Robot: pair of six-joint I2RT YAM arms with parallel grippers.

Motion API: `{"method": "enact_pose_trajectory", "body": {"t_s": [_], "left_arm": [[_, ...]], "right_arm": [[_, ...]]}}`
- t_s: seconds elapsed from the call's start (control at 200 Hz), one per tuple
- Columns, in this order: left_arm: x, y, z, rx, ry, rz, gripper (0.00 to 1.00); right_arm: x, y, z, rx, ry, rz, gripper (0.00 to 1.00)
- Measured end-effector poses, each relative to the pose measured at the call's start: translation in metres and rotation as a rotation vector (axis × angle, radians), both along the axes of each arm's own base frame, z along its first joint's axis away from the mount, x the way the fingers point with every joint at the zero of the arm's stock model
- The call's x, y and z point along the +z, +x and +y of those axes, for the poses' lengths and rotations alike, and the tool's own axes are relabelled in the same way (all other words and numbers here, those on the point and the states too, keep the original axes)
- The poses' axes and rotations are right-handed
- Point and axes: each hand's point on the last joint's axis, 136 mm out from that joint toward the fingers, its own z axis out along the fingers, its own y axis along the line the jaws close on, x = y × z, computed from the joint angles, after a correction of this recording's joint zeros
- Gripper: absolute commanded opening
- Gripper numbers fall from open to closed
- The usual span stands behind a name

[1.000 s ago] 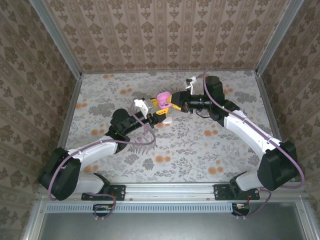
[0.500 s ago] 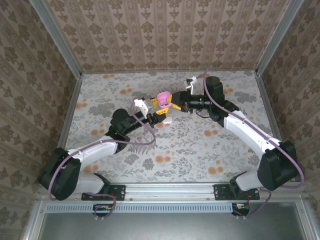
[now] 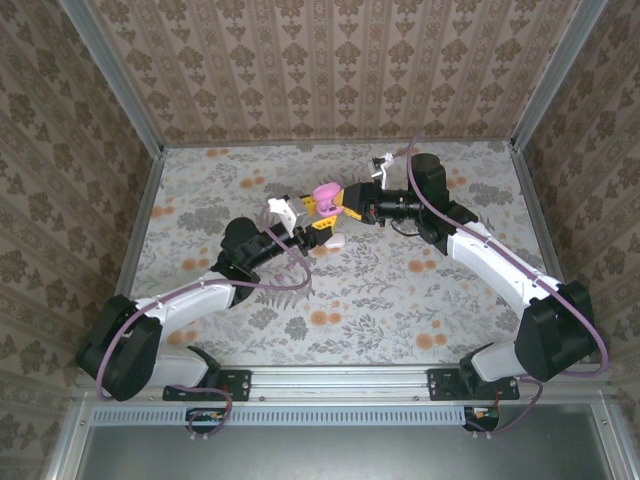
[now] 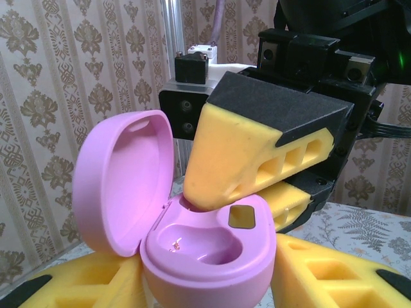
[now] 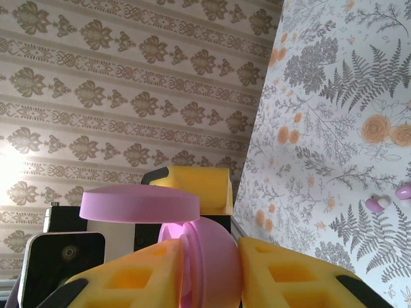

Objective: Insert the wireless bluetooth earbuds into the charging case

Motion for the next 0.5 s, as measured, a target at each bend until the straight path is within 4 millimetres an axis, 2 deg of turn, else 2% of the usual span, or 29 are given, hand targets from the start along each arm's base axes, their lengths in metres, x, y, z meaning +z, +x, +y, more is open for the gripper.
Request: {"method": "enact_pose_trajectory", "body": {"t_s": [0.215, 0.5], "left_arm": [[0.0000, 0.0005, 0.0003, 0.003, -0.001, 0.001, 0.48], [0.0001, 0.0009, 0.0004, 0.005, -0.003, 0.004, 0.41]], "right_arm": [[0.0018, 0.0005, 0.0002, 0.000, 0.004, -0.009, 0.29], [0.0018, 0.0005, 0.0002, 0.000, 0.004, -0.009, 0.33]]}}
